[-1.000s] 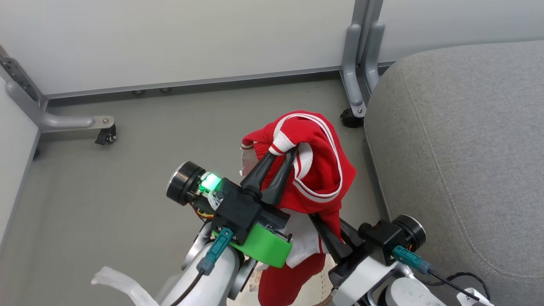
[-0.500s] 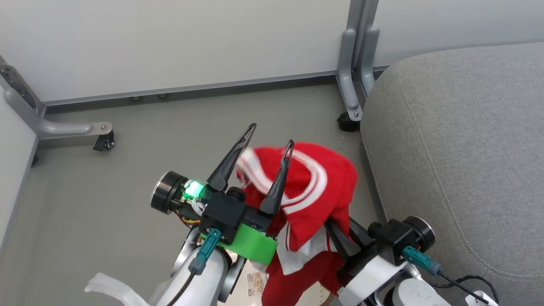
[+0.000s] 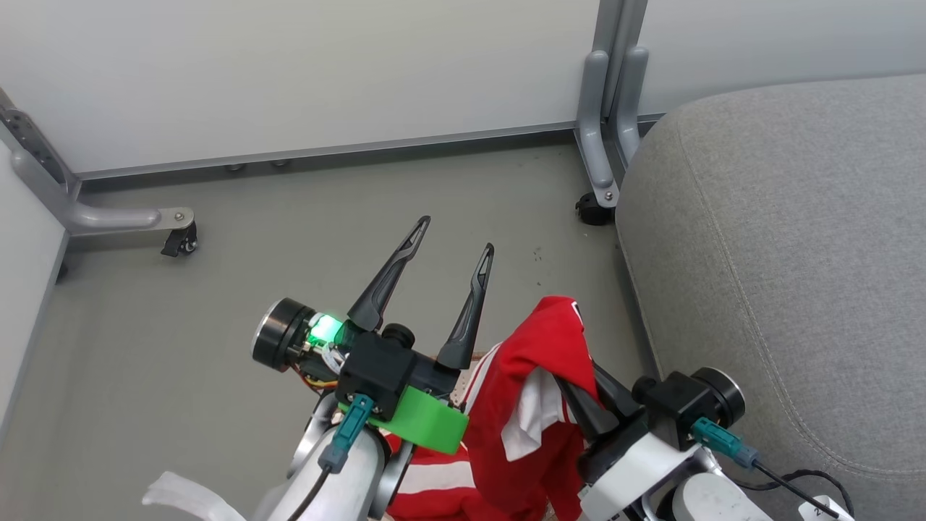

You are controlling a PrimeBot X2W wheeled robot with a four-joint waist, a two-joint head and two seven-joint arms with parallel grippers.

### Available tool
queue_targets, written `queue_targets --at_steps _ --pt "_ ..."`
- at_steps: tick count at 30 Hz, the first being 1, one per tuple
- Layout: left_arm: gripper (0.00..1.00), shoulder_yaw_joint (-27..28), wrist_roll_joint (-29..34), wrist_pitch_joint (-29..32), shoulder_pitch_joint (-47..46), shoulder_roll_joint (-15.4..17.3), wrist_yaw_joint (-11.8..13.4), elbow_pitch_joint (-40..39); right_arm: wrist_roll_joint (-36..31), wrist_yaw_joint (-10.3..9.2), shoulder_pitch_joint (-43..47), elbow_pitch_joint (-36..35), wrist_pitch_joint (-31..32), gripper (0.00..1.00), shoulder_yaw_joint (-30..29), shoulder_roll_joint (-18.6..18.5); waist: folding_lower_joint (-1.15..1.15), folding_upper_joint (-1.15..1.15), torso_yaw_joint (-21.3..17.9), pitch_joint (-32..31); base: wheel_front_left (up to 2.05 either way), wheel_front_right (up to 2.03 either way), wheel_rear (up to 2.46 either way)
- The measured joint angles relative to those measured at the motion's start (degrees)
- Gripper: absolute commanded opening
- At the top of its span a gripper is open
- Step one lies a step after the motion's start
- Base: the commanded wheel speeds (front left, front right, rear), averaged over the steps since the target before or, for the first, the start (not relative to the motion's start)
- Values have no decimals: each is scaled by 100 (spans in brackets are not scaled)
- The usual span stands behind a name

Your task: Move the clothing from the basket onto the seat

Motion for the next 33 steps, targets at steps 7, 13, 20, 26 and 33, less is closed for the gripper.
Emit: queue_targets --at_steps 7,13,20,26,33 --pt "100 1 4 0 41 -1 1 -23 -30 0 0 -75 -1 0 -158 -2 0 0 3 43 0 0 0" --pt "100 73 2 0 57 -1 5 -35 -63 0 -4 -170 -1 0 -330 -11 0 0 -41 114 0 0 0" --pt "100 182 -2 0 172 9 5 -25 -138 0 -10 -344 -1 0 -601 -20 0 0 -222 210 0 0 0" --pt "100 300 44 -2 201 88 4 -14 -236 0 -53 -660 -1 0 -977 -12 0 0 -580 387 0 0 0" --pt "100 370 60 -3 233 175 -2 47 -297 0 -76 -1009 0 0 -1340 116 0 0 -1121 613 0 0 0"
